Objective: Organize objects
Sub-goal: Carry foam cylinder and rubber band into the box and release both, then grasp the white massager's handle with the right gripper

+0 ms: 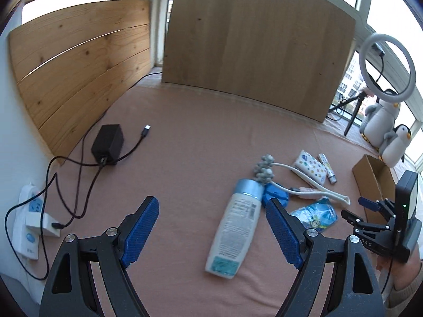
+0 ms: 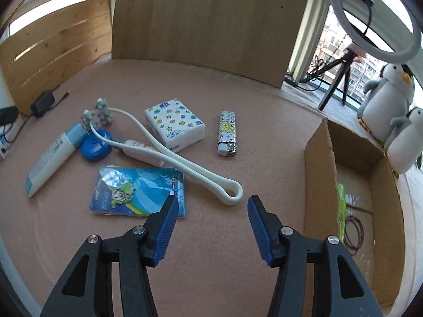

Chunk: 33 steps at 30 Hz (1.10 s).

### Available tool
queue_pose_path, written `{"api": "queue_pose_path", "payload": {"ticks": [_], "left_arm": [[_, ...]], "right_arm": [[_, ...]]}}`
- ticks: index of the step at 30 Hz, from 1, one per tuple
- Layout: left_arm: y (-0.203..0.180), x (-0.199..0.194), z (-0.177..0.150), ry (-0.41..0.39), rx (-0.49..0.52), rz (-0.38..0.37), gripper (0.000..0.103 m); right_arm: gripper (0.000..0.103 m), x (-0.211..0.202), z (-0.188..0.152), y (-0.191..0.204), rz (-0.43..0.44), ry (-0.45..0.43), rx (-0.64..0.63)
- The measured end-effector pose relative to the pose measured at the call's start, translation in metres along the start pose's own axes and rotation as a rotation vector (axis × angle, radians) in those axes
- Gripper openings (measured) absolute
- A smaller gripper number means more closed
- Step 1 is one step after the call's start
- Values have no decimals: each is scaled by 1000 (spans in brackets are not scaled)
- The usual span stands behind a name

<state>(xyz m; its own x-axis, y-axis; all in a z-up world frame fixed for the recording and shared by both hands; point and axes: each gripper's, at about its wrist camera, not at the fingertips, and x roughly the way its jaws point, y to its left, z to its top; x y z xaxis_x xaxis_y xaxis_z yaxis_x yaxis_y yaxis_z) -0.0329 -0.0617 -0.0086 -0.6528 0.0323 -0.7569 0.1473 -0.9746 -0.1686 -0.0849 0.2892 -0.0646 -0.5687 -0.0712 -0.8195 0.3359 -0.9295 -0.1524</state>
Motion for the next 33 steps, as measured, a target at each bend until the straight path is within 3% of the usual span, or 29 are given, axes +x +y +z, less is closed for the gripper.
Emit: {"api": "queue_pose_path", "payload": {"ticks": [3,4,9,10,11,15,22,26,33], "left_arm": [[25,-9,-12,5,-71,8,86],[29,-11,-15,9,-77,9,86],[28,-20,-20,-4,-58,6,86],[24,-21,-21,-7,-57,5,86],[25,-23,-22,-9,-57,3,86],[18,-23,-22,-1,-57,-15,86],[-6,-17,-30,33,-23,-70,86],[-21,-6,-37,84,-24,-127,86],[-55,25,-55,206,-27,-217,86]], "right_arm": [[60,25,10,-3,-45,65,-108],[60,36,12,-4,-24,112,-140],[61,55,29,-14,85,168,-118],[58,56,31,-15,96,173,-109],[45,56,30,-14,117,179,-102],[25,44,18,7,126,168,-116],[19,-3,3,31,164,94,-74],[16,-38,-17,55,217,75,-72],[15,-57,-94,102,299,137,-36]]}}
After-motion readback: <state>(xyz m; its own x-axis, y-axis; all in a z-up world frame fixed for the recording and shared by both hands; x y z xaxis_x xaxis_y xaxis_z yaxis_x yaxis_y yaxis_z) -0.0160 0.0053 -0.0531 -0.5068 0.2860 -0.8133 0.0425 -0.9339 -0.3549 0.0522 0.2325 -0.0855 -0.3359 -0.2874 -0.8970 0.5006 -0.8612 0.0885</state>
